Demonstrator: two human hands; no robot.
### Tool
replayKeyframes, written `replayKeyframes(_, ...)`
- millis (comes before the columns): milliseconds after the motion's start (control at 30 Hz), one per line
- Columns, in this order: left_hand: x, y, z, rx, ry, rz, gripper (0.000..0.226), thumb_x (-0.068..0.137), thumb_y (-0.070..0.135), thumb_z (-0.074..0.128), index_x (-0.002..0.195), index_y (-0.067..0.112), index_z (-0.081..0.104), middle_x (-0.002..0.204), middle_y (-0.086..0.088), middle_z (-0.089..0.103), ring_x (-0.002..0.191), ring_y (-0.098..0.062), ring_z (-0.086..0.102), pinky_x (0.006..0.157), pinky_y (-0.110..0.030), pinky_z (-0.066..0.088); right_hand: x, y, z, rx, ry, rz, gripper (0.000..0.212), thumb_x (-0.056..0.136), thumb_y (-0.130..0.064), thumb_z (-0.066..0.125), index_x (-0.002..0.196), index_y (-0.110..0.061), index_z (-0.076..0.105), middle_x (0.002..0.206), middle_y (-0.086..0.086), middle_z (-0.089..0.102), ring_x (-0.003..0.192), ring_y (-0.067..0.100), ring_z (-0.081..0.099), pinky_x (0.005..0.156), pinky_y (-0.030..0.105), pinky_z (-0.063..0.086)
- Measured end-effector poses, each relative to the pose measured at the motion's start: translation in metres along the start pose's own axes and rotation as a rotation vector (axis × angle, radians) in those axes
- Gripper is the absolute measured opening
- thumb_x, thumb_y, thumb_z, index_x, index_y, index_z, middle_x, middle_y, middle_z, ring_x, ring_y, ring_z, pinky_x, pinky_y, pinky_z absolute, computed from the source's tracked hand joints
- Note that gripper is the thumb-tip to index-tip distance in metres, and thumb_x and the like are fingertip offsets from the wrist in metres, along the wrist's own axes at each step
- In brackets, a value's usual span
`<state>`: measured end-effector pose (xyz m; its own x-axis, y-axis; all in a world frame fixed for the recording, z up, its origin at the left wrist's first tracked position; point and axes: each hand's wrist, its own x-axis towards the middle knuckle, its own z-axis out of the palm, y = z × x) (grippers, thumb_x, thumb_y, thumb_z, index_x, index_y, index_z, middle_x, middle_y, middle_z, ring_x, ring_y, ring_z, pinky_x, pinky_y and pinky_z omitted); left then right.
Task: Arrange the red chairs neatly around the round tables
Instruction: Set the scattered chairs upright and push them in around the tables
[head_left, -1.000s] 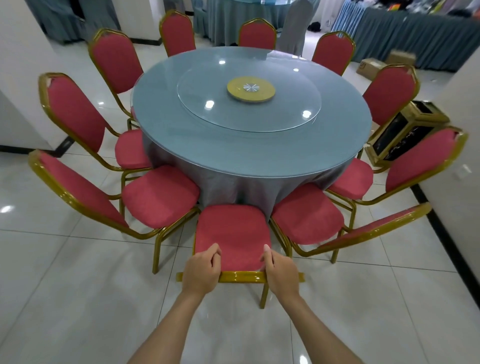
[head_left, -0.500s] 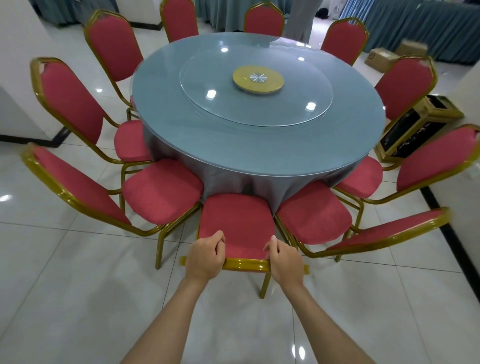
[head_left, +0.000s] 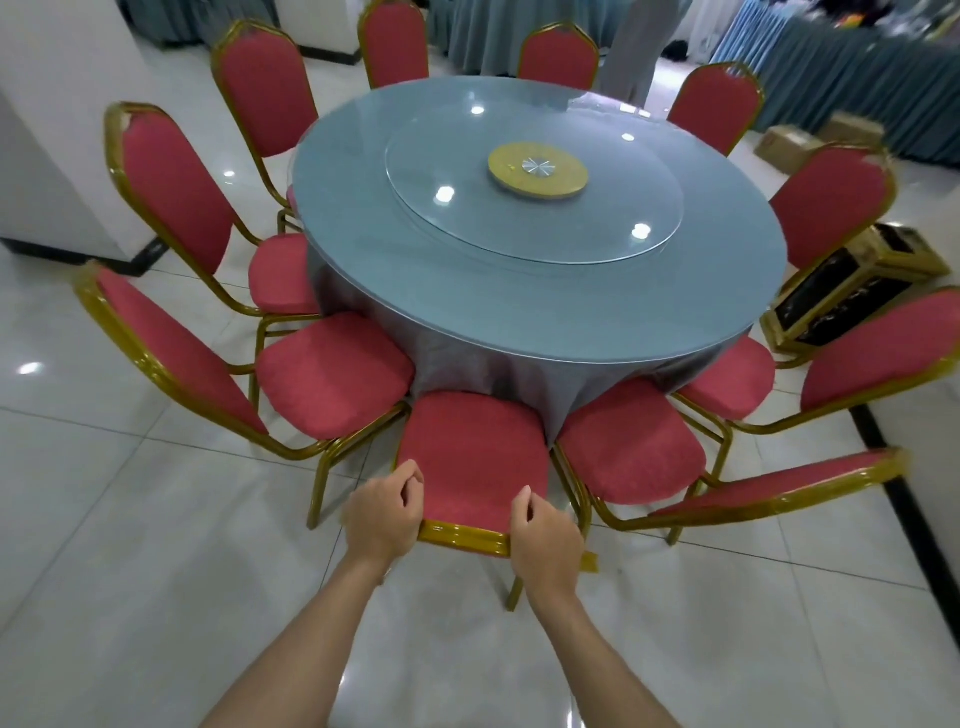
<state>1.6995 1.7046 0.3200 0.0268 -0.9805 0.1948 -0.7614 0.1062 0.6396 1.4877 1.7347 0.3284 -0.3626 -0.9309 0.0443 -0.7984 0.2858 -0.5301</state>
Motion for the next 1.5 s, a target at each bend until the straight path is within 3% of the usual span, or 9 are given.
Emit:
replayKeyframes(200, 0.014, -0.004, 0.008, -0.039, -0.016, 0.068, 0.029, 0.099, 0.025, 0.038, 0.076, 0.026, 0.056, 0.052, 0.010, 0.049, 0.043, -0.009, 0.048, 0.038, -0.031, 0.037, 0.010, 0.008, 0.009, 0.020, 0.040, 0.030, 0.054, 0.105, -0.036, 0.037, 0.054, -0.018, 0.041, 0.045, -0.004, 0.039, 0.039, 0.012, 0.038, 0.041, 0.032, 0.025)
replayKeyframes(467, 0.021, -0.003, 0.007, -0.029, 0.003, 0.005, 0.029, 0.097, 0.023, 0.041, 0.073, 0.027, 0.057, 0.053, 0.009, 0.052, 0.046, -0.010, 0.051, 0.040, -0.030, 0.039, 0.015, 0.001, 0.008, 0.109, 0.086, 0.016, 0.053, 0.105, -0.022, 0.047, 0.053, -0.021, 0.036, 0.045, -0.006, 0.035, 0.040, 0.011, 0.033, 0.042, 0.031, 0.022)
replayKeyframes(800, -0.001, -0.015, -0.005, -0.037, -0.136, -0.061, 0.031, 0.100, 0.022, 0.045, 0.070, 0.025, 0.054, 0.056, 0.003, 0.055, 0.051, -0.016, 0.054, 0.046, -0.048, 0.045, -0.020, -0.008, 0.005, 0.128, 0.063, 0.016, 0.054, 0.105, -0.028, 0.047, 0.053, -0.023, 0.034, 0.045, -0.003, 0.037, 0.041, 0.010, 0.032, 0.043, 0.032, 0.026)
replayKeyframes(967, 0.006, -0.013, -0.008, -0.036, -0.176, -0.084, 0.031, 0.099, 0.020, 0.047, 0.069, 0.026, 0.051, 0.056, 0.003, 0.053, 0.052, -0.017, 0.053, 0.048, -0.045, 0.043, -0.016, -0.010, 0.007, 0.087, 0.059, 0.040, 0.053, 0.104, -0.028, 0.046, 0.054, -0.022, 0.032, 0.045, -0.001, 0.040, 0.041, 0.014, 0.038, 0.043, 0.034, 0.026)
replayKeyframes(1133, 0.020, -0.003, -0.005, -0.052, -0.182, -0.038, 0.033, 0.101, 0.017, 0.047, 0.070, 0.024, 0.052, 0.054, 0.003, 0.052, 0.051, -0.020, 0.051, 0.045, -0.038, 0.037, 0.004, -0.008, 0.009, 0.048, 0.070, 0.028, 0.054, 0.105, -0.025, 0.044, 0.052, -0.024, 0.031, 0.044, -0.006, 0.034, 0.040, 0.010, 0.030, 0.043, 0.034, 0.026)
replayKeyframes(1267, 0.019, -0.010, -0.003, -0.060, -0.167, -0.043, 0.032, 0.100, 0.017, 0.046, 0.069, 0.024, 0.051, 0.054, 0.003, 0.050, 0.049, -0.020, 0.050, 0.045, -0.043, 0.039, 0.002, -0.005, 0.013, 0.031, 0.082, -0.013, 0.053, 0.104, -0.025, 0.044, 0.053, -0.024, 0.029, 0.044, -0.005, 0.034, 0.039, 0.011, 0.030, 0.040, 0.035, 0.026)
replayKeyframes(1400, 0.021, -0.005, -0.006, -0.037, -0.193, -0.058, 0.030, 0.101, 0.020, 0.048, 0.072, 0.024, 0.056, 0.057, 0.003, 0.056, 0.054, -0.018, 0.055, 0.049, -0.043, 0.044, 0.005, -0.007, 0.007, 0.044, 0.001, 0.008, 0.051, 0.104, -0.028, 0.042, 0.055, -0.023, 0.032, 0.046, -0.004, 0.036, 0.043, 0.012, 0.035, 0.044, 0.036, 0.029)
replayKeyframes(1500, 0.018, -0.004, -0.013, -0.068, -0.239, -0.156, 0.028, 0.102, 0.024, 0.047, 0.079, 0.028, 0.063, 0.062, 0.007, 0.063, 0.058, -0.011, 0.060, 0.053, -0.038, 0.047, 0.006, -0.007, 0.002, 0.006, -0.159, 0.018, 0.044, 0.101, -0.033, 0.040, 0.060, -0.018, 0.041, 0.054, -0.002, 0.048, 0.053, 0.014, 0.050, 0.051, 0.036, 0.036)
